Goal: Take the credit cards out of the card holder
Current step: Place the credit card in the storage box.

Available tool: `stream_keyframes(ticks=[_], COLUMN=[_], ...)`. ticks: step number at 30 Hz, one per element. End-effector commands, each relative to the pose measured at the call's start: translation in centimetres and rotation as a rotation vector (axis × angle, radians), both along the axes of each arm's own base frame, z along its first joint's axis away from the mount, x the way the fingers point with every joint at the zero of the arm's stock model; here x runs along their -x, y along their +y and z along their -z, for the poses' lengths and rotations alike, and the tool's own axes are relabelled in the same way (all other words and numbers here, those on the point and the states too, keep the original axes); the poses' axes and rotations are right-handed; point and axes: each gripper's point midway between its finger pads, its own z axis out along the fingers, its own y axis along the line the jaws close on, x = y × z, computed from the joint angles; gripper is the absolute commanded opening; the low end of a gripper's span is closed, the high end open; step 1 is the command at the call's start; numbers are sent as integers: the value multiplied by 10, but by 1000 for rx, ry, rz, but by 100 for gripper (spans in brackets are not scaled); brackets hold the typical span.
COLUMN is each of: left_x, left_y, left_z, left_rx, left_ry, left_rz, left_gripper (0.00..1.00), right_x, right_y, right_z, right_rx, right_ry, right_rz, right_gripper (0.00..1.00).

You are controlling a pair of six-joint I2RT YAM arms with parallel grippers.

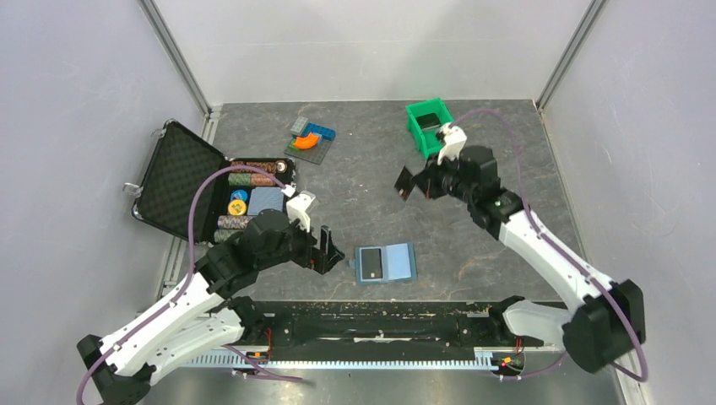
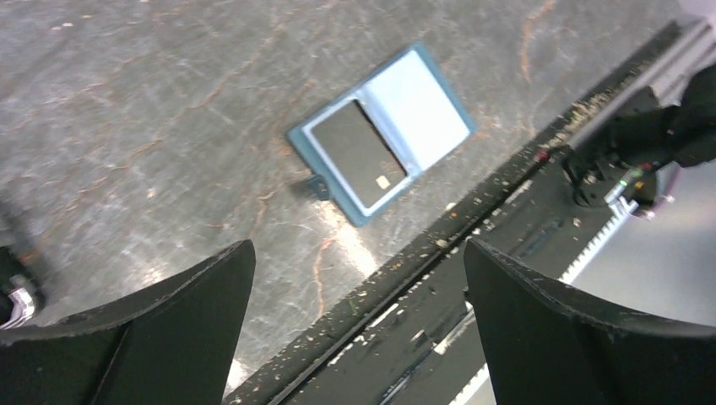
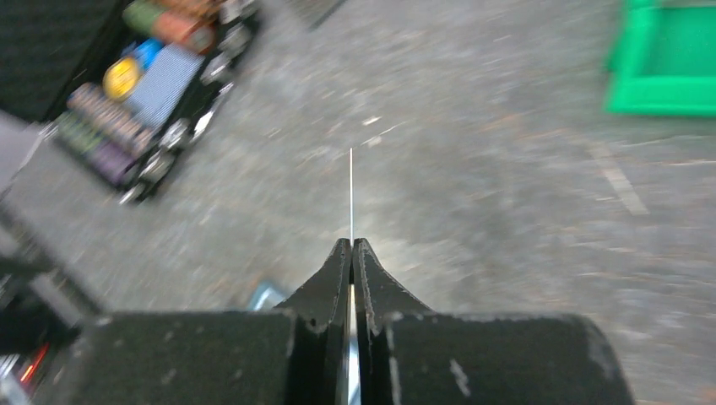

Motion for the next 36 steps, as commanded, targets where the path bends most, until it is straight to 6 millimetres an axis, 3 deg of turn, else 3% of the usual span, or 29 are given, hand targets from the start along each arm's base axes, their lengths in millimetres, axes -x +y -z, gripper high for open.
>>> stream_keyframes(ticks=[1,7,11,15,26,31,36], left_x=[-17,-17,-15,-11,-10,-10,-9], left_y=[22,38,41,36,30,29,26], left_z=[-18,-30,-32,-29,-22,-20,-19], left_rx=[-37,-19,-5,-4,-32,-33,-29], left_ry=[-94,-167,-185,-173,-148,-141,-137], left_rz=[-122,-169,-169,-136,-98,-92,-77], left_gripper=[100,100,100,100,100,100,100], right_x=[-77,-166,-220,-259,-327,-341,-349], right_y=[-55,-99,-116,-122,-113,-121,-115], right_z=[-26,-58,-58,-48,15,34,59], right_rx=[93,72,76,47,-22,-13,-74], right_ry=[-96,-196,-225,-251,-190,-160,-93], right_rz=[269,464,559,606,593,602,538], right_gripper=[0,0,0,0,0,0,0])
